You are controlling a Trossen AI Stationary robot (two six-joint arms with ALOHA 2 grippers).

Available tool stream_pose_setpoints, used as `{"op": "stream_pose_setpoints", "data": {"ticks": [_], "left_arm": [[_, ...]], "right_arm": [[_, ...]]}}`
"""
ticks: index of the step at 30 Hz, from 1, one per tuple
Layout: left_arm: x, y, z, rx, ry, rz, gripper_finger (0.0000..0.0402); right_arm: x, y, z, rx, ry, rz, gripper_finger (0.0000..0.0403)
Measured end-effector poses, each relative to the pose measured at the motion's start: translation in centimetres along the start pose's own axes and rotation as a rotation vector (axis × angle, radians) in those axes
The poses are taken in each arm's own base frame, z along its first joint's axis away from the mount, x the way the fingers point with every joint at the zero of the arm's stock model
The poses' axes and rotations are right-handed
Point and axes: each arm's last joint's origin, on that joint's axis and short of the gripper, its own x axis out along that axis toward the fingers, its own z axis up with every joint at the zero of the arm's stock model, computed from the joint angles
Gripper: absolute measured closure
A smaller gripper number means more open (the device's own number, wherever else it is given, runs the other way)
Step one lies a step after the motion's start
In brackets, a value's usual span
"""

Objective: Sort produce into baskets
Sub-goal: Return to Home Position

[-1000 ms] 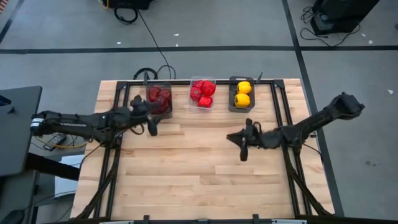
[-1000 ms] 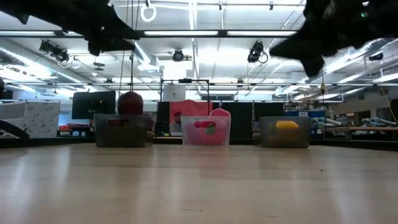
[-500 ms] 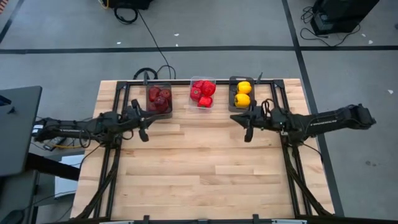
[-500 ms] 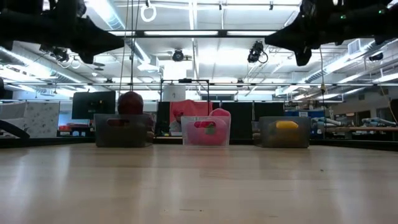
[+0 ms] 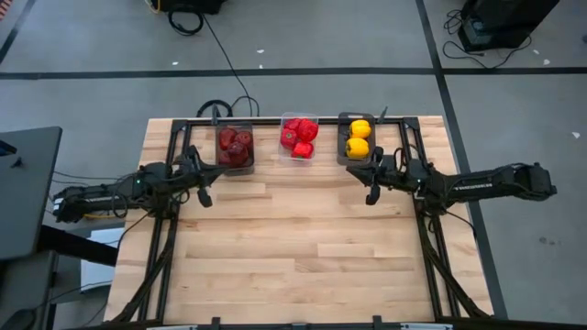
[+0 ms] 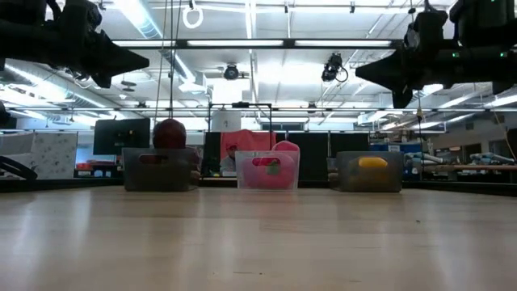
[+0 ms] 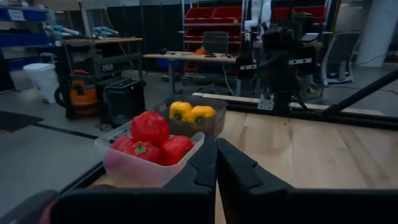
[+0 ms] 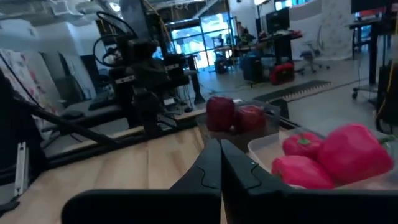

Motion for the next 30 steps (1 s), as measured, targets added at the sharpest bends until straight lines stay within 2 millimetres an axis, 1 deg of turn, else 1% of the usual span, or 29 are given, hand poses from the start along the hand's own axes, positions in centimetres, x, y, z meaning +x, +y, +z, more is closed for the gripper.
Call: {"op": "stream_pose_setpoints", "data": {"ticks": [6,9,14,16,21,30], "left_arm": [[-1.3,0.5,0.2,-0.032,-0.042,0.014,0.0393],[-2.1,0.6,0.0,-0.062,-0.039,0.014,0.0393],[-2.3,0.7,-0.3,-0.083,-0.016,0.014,0.0393],[-2.3,0.7,-0.3,-0.093,-0.018,0.014,0.0393],[-2.3,0.7,-0.3,-0.106,-0.016,0.013,0.0393],[-2.3,0.6,-0.4,-0.115,-0.005,-0.019,0.0393]], "right_arm": [[-0.6,-1.4,0.8,0.056,0.005,0.057,0.04],[-1.1,-1.6,1.1,0.074,-0.002,0.044,0.04],[-1.8,-1.1,1.5,0.074,-0.027,0.037,0.04],[-2.2,-0.8,1.4,0.08,-0.011,0.027,0.04],[-3.3,0.4,1.2,0.09,0.027,0.078,0.0401],[-5.4,1.3,1.2,0.021,0.026,0.118,0.0401]]}}
